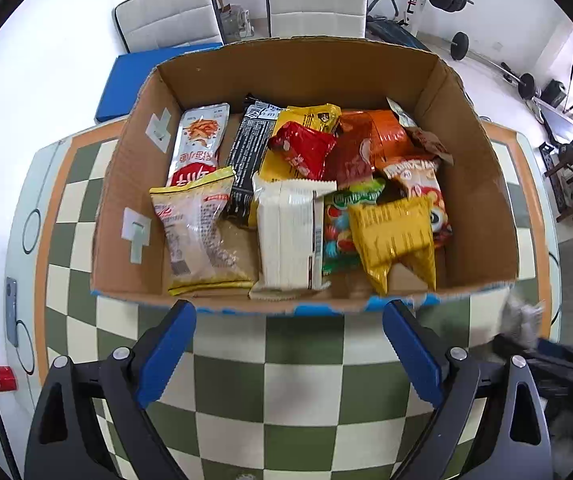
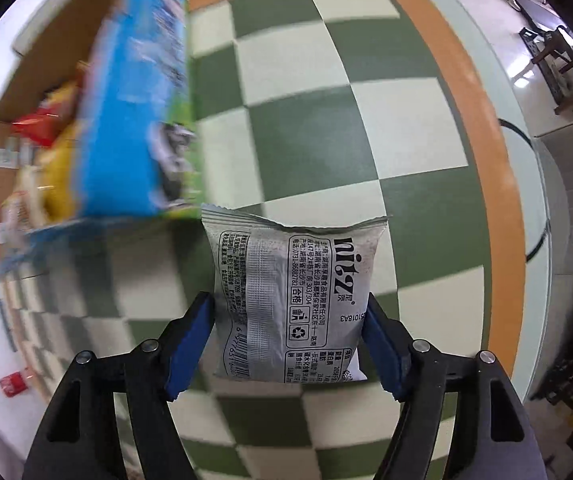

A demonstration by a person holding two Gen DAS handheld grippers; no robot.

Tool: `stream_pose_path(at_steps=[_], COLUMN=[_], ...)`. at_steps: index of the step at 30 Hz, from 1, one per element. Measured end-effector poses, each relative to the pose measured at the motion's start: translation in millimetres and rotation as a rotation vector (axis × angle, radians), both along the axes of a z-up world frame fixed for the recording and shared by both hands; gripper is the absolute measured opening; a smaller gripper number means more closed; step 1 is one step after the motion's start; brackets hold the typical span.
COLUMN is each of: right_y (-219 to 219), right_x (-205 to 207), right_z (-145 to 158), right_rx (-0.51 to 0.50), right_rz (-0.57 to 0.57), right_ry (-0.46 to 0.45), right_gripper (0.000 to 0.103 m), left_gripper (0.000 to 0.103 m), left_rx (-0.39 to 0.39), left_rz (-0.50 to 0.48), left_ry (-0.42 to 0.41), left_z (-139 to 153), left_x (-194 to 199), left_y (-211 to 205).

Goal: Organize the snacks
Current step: 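Carry the silver bag into the box and open the right tool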

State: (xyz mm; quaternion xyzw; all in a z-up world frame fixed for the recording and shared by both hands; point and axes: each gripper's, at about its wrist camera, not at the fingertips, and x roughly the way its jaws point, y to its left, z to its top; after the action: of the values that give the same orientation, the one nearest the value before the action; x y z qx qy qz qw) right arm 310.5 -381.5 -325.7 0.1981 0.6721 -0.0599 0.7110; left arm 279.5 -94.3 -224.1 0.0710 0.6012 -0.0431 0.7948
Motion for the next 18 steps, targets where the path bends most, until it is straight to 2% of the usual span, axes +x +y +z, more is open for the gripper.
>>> stream_pose_path(at_steps=[7, 11, 14, 18], right_y=[14.7, 29.7, 34.7, 45.9], right_x=[-10.3, 10.4, 43.4, 76.3], right_z=[95.5, 140.2, 149.4, 139.9], right_rx=[0.05, 0.055, 0.05, 0.029], right_rz=[0.048, 0.1, 0.126, 0.143], right_ry=[-0.165, -0.255, -0.278, -0.271], right_gripper=[0.075, 0.075, 0.075, 0.075], left_gripper=[0.096, 0.096, 0.096, 0.096], left_rx=[-0.023, -0.067, -0.063, -0.037], left_rz=[-0.001, 0.015, 0.03, 0.042], left_ry=[-0.052, -0.067, -0.086, -0.089], left_z=[31.6, 50.5, 57.9, 57.6], left_x=[-9.8, 7.6, 25.0, 49.1], left_y=[7.7, 14.8, 17.1, 18.0])
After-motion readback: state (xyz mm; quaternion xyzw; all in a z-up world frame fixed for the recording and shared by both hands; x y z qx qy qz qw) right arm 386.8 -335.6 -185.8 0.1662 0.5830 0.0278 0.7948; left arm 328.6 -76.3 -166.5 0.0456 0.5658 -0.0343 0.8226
